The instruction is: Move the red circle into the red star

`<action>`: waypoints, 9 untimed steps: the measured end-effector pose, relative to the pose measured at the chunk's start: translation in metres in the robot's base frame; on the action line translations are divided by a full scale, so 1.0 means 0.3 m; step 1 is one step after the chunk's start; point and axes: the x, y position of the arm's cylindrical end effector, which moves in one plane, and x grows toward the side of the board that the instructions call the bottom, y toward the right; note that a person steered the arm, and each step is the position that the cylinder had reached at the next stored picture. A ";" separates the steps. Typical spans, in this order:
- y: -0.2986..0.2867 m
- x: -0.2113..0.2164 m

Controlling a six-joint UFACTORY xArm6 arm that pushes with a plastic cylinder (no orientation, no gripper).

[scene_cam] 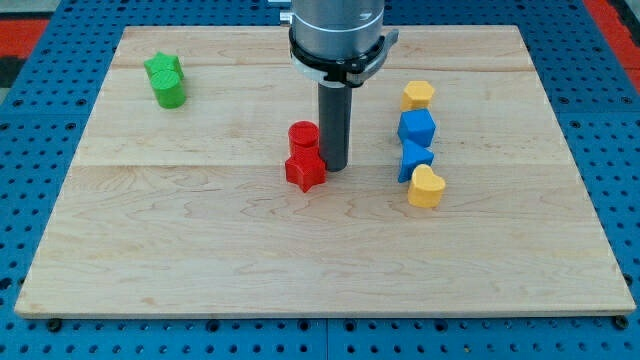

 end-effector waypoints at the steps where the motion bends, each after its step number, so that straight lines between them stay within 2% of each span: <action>1: -0.061 0.013; 2: -0.379 0.013; 3: -0.484 0.059; 4: -0.270 0.063; 5: 0.042 0.004; 6: 0.149 -0.094; 7: 0.093 -0.185; 8: 0.002 -0.085; 9: -0.196 -0.009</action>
